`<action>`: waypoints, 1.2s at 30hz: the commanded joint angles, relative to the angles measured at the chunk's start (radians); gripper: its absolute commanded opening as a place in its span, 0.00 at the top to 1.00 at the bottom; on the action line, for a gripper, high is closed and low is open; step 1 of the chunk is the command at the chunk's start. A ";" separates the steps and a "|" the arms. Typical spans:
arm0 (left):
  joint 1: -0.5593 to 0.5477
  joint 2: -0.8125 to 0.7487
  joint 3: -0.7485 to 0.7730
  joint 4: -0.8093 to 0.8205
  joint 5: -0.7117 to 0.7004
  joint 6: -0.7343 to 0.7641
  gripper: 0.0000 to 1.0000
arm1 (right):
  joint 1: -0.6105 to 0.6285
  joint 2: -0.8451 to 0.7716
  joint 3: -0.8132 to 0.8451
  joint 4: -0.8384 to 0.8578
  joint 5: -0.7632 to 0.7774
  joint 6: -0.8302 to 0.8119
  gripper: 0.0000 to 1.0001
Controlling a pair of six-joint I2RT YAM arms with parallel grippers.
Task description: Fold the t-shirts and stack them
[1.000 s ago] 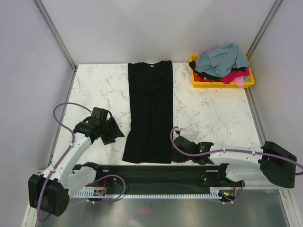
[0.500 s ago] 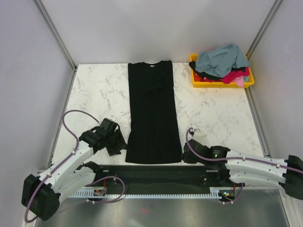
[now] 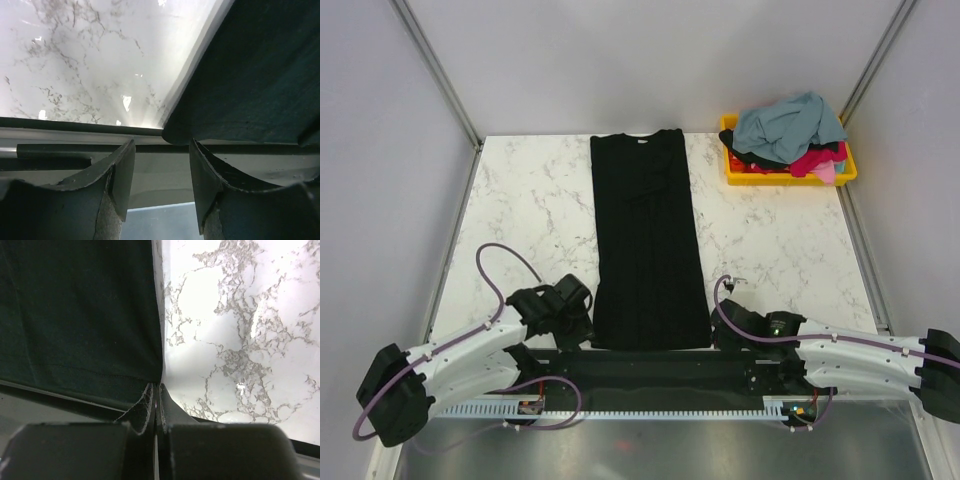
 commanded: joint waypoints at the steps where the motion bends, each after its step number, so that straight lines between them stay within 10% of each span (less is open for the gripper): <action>1: -0.044 -0.010 -0.021 0.021 -0.055 -0.128 0.45 | 0.001 0.009 0.014 -0.010 0.009 -0.002 1.00; 13: -0.077 0.039 -0.054 0.158 -0.089 -0.149 0.52 | 0.002 0.019 0.012 -0.004 -0.001 -0.018 1.00; 21: -0.084 0.068 -0.046 0.211 -0.130 -0.133 0.97 | 0.001 0.022 0.002 -0.003 -0.011 -0.022 1.00; 36: -0.123 -0.006 0.199 0.023 -0.107 -0.067 0.98 | 0.001 0.071 0.267 -0.088 0.000 -0.119 1.00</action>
